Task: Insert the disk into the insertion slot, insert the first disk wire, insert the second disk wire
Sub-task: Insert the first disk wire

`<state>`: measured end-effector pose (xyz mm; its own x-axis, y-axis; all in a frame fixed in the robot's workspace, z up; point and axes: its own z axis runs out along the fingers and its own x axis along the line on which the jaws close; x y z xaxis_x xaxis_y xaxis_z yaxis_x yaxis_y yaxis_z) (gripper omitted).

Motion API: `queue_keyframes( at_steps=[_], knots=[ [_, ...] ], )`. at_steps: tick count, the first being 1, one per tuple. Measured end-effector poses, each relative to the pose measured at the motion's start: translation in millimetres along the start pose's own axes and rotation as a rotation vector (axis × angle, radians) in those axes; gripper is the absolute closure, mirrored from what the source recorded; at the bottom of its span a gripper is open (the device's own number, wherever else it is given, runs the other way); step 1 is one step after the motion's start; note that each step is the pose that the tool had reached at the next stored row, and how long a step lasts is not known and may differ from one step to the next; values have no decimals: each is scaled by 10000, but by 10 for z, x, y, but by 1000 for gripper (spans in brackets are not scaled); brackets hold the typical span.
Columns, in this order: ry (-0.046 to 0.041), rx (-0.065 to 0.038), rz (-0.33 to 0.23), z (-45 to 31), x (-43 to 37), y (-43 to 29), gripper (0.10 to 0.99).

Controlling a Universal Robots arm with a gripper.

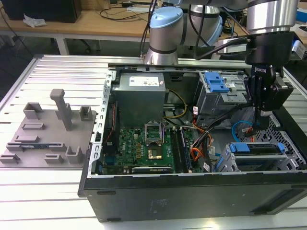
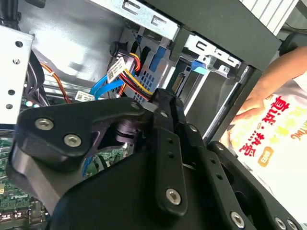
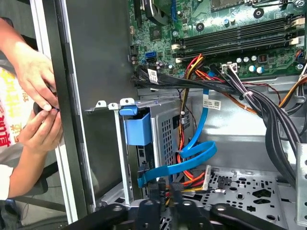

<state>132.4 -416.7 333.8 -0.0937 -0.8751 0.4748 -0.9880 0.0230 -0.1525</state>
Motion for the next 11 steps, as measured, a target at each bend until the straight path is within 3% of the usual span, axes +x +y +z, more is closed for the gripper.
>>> queue_keyframes(
  at_steps=[8,11],
  knots=[
    [-2,0,0,0,0,0,922],
    [-72,-83,-31,-3,18,-29,922]
  ],
)
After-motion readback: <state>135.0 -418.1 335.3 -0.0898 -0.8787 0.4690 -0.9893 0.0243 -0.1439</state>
